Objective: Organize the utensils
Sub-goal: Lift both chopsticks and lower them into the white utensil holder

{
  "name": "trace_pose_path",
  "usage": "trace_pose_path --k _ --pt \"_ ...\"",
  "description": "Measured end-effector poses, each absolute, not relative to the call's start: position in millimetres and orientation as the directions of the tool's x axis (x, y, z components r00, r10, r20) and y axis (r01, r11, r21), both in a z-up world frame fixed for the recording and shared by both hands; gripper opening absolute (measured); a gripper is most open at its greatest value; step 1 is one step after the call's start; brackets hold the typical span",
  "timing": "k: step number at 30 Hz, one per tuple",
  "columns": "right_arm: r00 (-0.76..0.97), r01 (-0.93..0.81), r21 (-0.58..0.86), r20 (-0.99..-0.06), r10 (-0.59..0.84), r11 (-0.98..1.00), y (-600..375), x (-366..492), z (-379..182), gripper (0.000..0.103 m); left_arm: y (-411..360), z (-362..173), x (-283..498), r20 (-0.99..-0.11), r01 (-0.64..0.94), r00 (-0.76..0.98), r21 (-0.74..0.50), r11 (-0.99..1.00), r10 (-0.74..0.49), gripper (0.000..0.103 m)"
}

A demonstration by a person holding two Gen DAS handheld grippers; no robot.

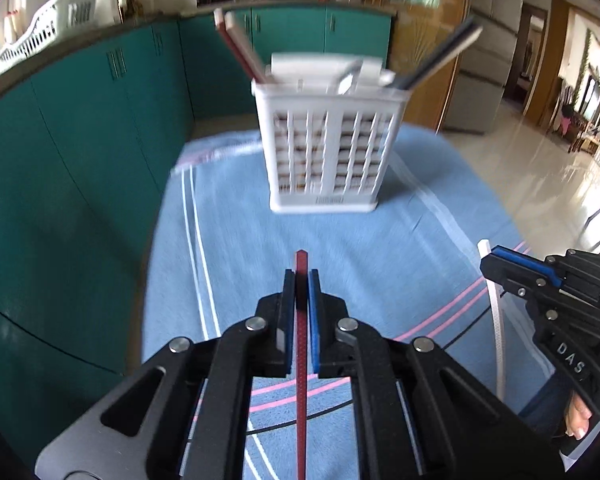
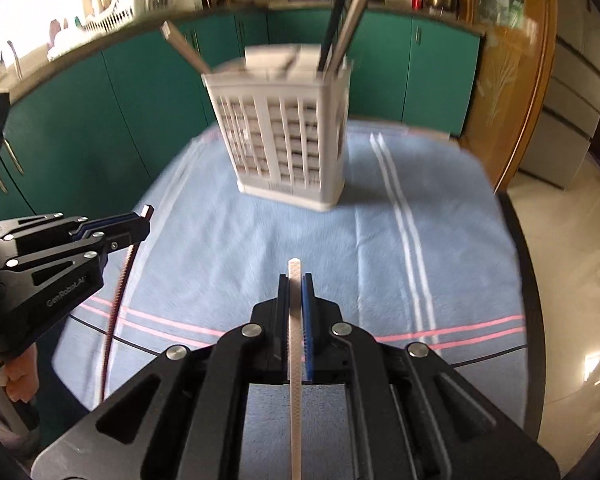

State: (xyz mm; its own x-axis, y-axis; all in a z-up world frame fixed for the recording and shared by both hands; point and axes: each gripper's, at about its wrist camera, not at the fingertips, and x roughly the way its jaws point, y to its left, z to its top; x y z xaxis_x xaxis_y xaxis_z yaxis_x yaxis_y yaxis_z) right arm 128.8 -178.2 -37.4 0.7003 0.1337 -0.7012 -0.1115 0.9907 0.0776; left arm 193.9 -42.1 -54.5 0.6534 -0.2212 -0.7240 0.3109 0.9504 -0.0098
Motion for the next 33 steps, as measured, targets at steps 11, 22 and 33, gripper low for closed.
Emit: trace_pose_path --k 11,22,33 --pt "0.839 -0.119 0.072 -0.527 0.138 0.99 -185 75 42 0.007 -25 25 144 -0.564 0.335 0.778 -0.001 0.942 -0.277 0.006" --pt "0.872 -0.117 0.064 -0.472 0.133 0.991 -182 64 68 0.007 -15 54 126 -0.506 0.334 0.811 -0.011 0.943 -0.293 0.006" --pt "0.863 -0.137 0.074 -0.482 0.155 0.988 -183 84 80 0.007 -16 66 145 -0.503 0.359 0.804 -0.014 0.933 -0.316 0.006"
